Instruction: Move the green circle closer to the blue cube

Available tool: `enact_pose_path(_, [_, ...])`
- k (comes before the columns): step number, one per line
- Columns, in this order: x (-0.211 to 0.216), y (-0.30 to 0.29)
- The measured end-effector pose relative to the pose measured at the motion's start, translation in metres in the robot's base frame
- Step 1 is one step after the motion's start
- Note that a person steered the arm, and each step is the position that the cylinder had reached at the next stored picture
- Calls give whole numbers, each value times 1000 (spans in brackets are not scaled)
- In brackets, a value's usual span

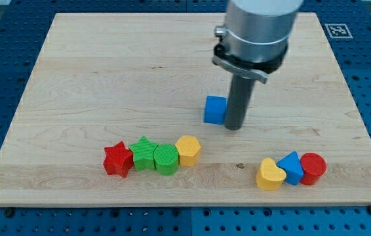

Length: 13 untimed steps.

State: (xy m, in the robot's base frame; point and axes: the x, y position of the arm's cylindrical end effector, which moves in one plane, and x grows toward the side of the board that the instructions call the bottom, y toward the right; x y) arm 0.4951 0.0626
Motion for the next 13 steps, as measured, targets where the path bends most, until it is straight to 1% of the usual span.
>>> enact_pose_path(1, [-11,-24])
enact_pose_path(2, [-6,-11])
enact_pose_path(3, [27,18])
enact_pose_path(4, [69,20])
enact_pose_path(6, [81,-25])
enact_pose_path(7, [101,-46])
enact_pose_path(8, [107,-79])
enact_pose_path(9, [90,-105])
enact_pose_path(10, [58,-106])
enact_pose_path(11, [43,-105])
enact_pose_path(12, [42,-105])
enact_pose_path(13, [17,-105])
